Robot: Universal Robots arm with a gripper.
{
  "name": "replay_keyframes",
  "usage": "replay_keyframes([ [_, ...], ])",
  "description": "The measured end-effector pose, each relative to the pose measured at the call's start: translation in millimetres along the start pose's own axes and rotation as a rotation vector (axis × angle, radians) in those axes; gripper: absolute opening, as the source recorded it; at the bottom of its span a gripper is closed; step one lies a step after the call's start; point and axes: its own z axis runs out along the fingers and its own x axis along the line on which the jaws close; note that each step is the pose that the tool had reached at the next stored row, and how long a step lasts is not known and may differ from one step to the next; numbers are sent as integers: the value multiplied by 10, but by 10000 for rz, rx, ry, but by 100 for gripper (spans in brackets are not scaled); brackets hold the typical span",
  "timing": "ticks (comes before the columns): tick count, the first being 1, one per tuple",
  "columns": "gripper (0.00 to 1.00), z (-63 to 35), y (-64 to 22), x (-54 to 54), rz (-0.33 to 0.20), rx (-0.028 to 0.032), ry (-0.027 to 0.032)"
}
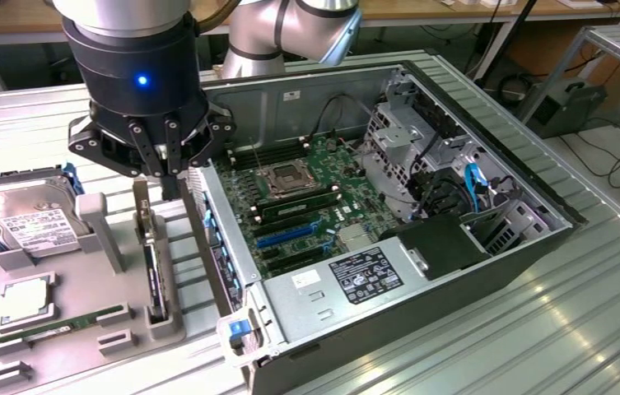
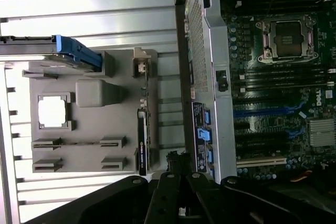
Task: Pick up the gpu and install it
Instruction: 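Reach for the gpu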
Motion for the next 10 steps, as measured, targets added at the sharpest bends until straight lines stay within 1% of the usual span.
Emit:
replay_keyframes([
  [10,11,0,-35,21,0,0,0],
])
